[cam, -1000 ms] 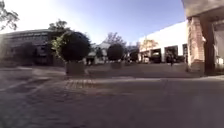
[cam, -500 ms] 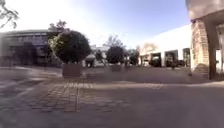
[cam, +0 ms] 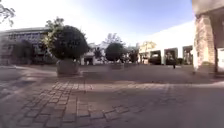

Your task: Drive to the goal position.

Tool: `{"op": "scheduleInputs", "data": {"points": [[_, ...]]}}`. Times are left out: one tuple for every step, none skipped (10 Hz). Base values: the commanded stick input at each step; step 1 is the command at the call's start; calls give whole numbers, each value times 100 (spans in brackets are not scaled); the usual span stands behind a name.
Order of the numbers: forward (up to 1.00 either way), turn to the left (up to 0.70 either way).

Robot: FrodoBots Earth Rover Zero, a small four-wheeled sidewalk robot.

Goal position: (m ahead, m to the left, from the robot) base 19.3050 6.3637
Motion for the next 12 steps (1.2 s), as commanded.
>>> {"op": "scheduleInputs", "data": {"points": [[85,0],[85,0],[85,0],[85,0],[85,0],[85,0],[85,0],[85,22],[85,34],[85,34],[85,34],[85,22]]}}
